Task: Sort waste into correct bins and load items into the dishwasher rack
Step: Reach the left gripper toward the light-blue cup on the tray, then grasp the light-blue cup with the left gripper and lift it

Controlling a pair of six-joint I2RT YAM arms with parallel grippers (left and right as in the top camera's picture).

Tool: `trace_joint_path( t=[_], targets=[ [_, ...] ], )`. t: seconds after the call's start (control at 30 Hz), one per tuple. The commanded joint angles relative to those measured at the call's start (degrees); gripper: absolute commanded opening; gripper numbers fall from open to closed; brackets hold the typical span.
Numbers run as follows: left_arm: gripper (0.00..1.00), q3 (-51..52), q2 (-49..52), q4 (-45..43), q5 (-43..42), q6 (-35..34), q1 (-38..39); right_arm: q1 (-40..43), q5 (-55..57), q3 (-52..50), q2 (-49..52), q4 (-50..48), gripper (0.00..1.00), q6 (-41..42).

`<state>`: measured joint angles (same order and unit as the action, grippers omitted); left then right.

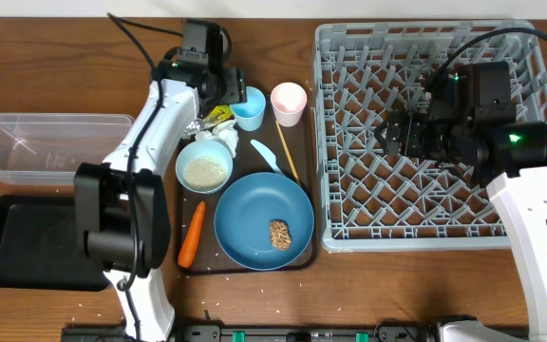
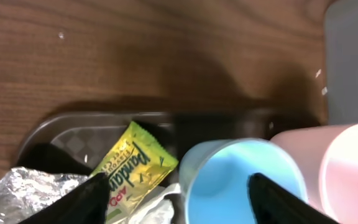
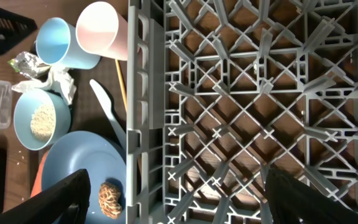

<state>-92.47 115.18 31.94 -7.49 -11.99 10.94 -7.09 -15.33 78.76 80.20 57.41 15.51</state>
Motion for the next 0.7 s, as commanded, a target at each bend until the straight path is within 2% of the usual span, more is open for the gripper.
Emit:
trace_joint_path(
  t=[0.0, 0.17, 0.43, 0.57, 0.67],
  targets=[
    [0.66, -0.66, 1.18, 1.33, 0.46, 0.50, -0.09, 0.48, 0.57, 0.83, -0.04, -0.07, 0.85, 0.11],
    [0.65, -0.66, 1.64, 2.49, 0.48, 0.52, -0.02, 0.48, 0.57, 0.83, -0.04, -1.22, 0.85, 0.13],
    [0.47, 1.75, 1.64, 3.43, 0.50, 0.50, 0.63, 0.48, 0.57, 0.83, -0.04, -1.36, 0.86, 0.13],
    [0.43, 3.10, 1.66, 1.97, 0.52, 0.52, 0.66, 0.48, 0.55, 0.83, -0.04, -1.31, 0.89, 0.13],
    [0.33, 3.10, 1.66, 1.55, 0.50, 0.52, 0.66, 0.46, 0.55, 0.83, -0.04, -1.25, 0.88, 0.13]
  ],
)
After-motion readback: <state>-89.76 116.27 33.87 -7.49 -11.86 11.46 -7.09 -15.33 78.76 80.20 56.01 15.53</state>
